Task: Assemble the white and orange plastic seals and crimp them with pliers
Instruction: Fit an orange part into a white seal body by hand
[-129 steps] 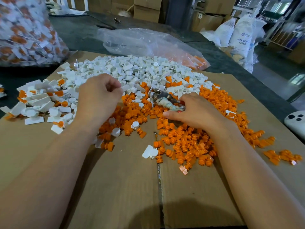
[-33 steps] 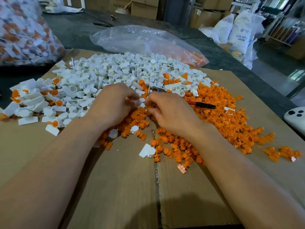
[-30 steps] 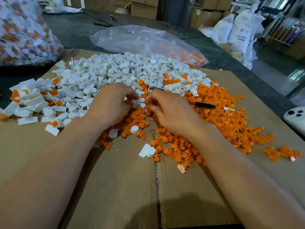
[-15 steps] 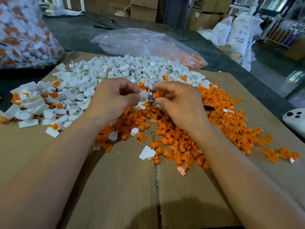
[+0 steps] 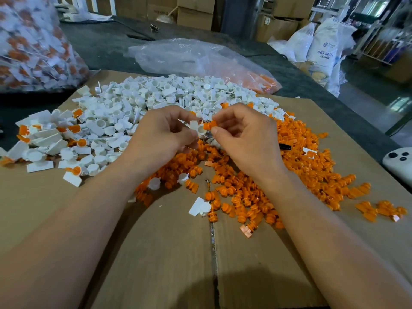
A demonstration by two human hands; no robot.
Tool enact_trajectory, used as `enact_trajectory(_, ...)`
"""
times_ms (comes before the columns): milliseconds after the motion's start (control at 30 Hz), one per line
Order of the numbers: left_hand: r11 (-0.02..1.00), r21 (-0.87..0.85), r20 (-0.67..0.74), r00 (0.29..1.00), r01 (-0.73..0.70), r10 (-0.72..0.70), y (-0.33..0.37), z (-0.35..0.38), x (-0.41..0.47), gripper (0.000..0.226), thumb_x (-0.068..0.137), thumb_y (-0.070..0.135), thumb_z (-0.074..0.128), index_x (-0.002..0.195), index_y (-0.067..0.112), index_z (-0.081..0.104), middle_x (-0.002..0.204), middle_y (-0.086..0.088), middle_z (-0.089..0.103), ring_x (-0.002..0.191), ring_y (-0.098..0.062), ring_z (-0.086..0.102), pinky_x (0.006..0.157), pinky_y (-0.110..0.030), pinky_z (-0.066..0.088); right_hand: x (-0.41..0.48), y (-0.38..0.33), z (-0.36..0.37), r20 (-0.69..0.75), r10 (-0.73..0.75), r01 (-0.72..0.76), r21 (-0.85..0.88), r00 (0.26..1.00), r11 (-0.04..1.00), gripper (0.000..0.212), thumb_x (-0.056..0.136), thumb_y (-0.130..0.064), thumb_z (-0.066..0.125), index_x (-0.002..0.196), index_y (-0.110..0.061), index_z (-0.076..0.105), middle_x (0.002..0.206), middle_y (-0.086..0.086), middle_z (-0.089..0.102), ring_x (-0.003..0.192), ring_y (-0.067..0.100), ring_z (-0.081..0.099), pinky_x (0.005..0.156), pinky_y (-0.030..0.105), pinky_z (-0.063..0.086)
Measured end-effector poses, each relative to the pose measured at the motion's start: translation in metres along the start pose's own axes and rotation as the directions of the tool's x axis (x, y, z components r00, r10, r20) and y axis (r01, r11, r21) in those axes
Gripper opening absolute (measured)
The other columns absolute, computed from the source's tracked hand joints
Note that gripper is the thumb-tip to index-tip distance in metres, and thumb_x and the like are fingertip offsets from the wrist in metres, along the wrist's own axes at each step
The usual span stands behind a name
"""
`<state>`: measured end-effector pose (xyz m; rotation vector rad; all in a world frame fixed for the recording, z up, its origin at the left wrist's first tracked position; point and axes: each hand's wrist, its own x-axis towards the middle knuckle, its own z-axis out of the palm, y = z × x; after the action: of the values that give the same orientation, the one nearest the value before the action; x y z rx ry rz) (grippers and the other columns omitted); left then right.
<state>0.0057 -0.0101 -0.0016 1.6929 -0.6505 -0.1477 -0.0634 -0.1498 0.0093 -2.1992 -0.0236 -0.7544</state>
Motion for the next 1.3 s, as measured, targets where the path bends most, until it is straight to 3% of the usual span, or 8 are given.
enact_trajectory(100, 1.0, -0.014, 0.003, 1.0, 0.025, -0.025, 0.0016, 0.0023, -0.0001, 0.014, 0.084, -0.002, 0.061, 0.081, 0.011, 0.058, 0.064, -0.004, 0.066, 0.06, -0.01, 0.068, 0.056, -0.02, 0.054, -0.0009, -0.0012, 0.001, 0.021, -0.005, 0.005, -0.008, 1.0, 1.0, 0.031, 0.079, -0.008, 0.067, 0.074, -0.036, 0.054, 0.073, -0.016, 0.059, 0.072, 0.0, 0.058, 0.063, 0.009, 0.048)
enact_trajectory(333, 1.0, -0.006, 0.031, 0.999, -0.018, 0.018, 0.0034, 0.0053, -0.0005, 0.011, 0.082, -0.004, 0.063, 0.081, 0.006, 0.058, 0.065, -0.008, 0.065, 0.059, -0.012, 0.067, 0.051, -0.015, 0.051, 0.0008, -0.0002, 0.0014, 0.015, -0.008, 0.009, -0.071, 1.0, 0.997, 0.031, 0.077, -0.009, 0.068, 0.068, -0.035, 0.052, 0.063, -0.019, 0.055, 0.064, -0.007, 0.056, 0.057, 0.007, 0.045)
enact_trajectory(733, 0.999, 0.013, 0.02, 0.999, -0.031, 0.031, 0.0008, 0.0062, -0.0015, 0.016, 0.081, -0.003, 0.064, 0.077, 0.011, 0.058, 0.061, 0.0, 0.065, 0.059, -0.012, 0.067, 0.05, -0.014, 0.049, 0.0007, 0.002, 0.0037, 0.018, -0.027, 0.029, -0.139, 0.999, 0.99, 0.021, 0.076, -0.01, 0.067, 0.071, -0.026, 0.055, 0.059, -0.019, 0.053, 0.062, -0.007, 0.055, 0.058, 0.008, 0.045)
enact_trajectory(933, 0.999, 0.028, 0.018, 0.999, -0.029, 0.028, 0.001, 0.006, -0.0017, 0.016, 0.081, -0.002, 0.065, 0.077, 0.012, 0.059, 0.066, -0.006, 0.066, 0.06, -0.013, 0.067, 0.05, -0.014, 0.049, 0.0008, 0.0036, 0.0043, 0.02, -0.018, 0.02, -0.143, 1.0, 0.989, 0.02, 0.077, -0.01, 0.066, 0.073, -0.026, 0.055, 0.06, -0.019, 0.053, 0.063, -0.006, 0.055, 0.058, 0.01, 0.047)
enact_trajectory(1300, 0.994, 0.097, -0.013, 0.999, -0.046, 0.047, -0.0014, 0.0059, -0.0013, 0.015, 0.08, 0.004, 0.067, 0.077, 0.017, 0.06, 0.063, 0.0, 0.066, 0.059, -0.02, 0.066, 0.057, -0.025, 0.054, 0.0012, 0.0041, 0.004, 0.035, 0.003, 0.002, -0.15, 0.999, 0.989, 0.02, 0.077, -0.01, 0.066, 0.072, -0.026, 0.055, 0.058, -0.017, 0.053, 0.061, -0.006, 0.054, 0.056, 0.01, 0.045)
